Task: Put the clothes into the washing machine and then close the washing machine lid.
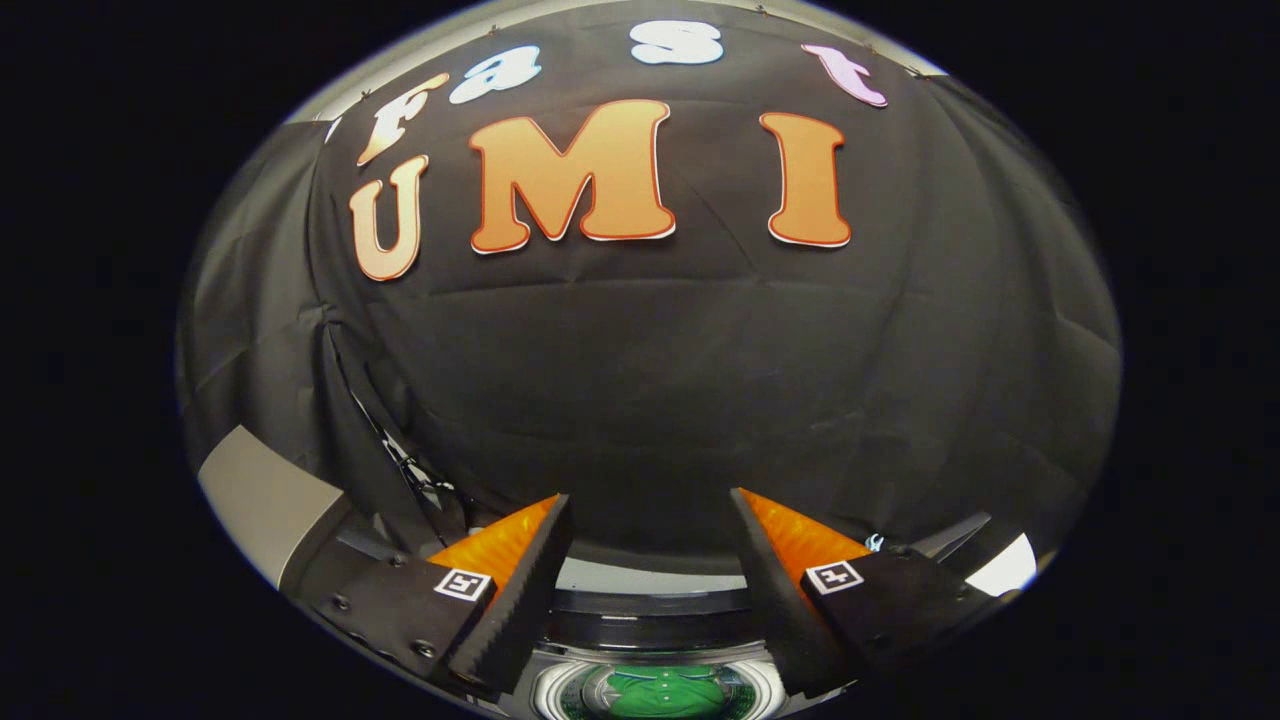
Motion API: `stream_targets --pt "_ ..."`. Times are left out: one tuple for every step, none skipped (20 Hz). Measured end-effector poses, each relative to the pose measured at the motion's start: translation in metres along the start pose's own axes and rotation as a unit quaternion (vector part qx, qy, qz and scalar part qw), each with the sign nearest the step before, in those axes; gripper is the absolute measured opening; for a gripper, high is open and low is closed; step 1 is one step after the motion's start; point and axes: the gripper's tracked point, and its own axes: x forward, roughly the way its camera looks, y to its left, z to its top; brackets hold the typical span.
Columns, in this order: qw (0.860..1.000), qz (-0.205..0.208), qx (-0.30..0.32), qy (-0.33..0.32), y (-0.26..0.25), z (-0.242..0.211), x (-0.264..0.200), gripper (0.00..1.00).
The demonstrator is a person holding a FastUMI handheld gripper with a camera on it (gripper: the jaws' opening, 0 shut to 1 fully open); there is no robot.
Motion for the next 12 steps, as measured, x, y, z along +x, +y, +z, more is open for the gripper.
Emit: stream_targets --pt "1.000 0.000 -0.001 -0.001 0.000 -0.004 -0.008 0.99" --pt "1.000 0.000 -0.002 -0.003 0.001 -0.007 -0.017 0.98" --pt "1.000 0.000 -0.003 -0.007 0.002 -0.011 -0.025 0.98" --pt "1.000 0.000 -0.002 -0.008 0.002 -0.015 -0.032 0.98" --pt "1.000 -0.001 -0.003 -0.009 0.003 -0.020 -0.040 0.98" --pt "1.000 -0.002 -0.003 -0.008 0.003 -0.025 -0.046 0.98" --pt "1.000 -0.003 -0.003 -0.007 0.003 -0.031 -0.053 0.98" --pt "1.000 -0.003 -0.002 -0.005 0.004 -0.035 -0.060 0.98" --pt "1.000 -0.004 -0.002 -0.002 0.005 -0.039 -0.065 0.98" --pt "1.000 -0.004 -0.002 0.000 0.004 -0.044 -0.070 0.98" --pt "1.000 -0.005 -0.002 0.003 0.004 -0.049 -0.076 0.98" --pt "1.000 -0.007 0.000 0.004 0.003 -0.053 -0.080 0.98"
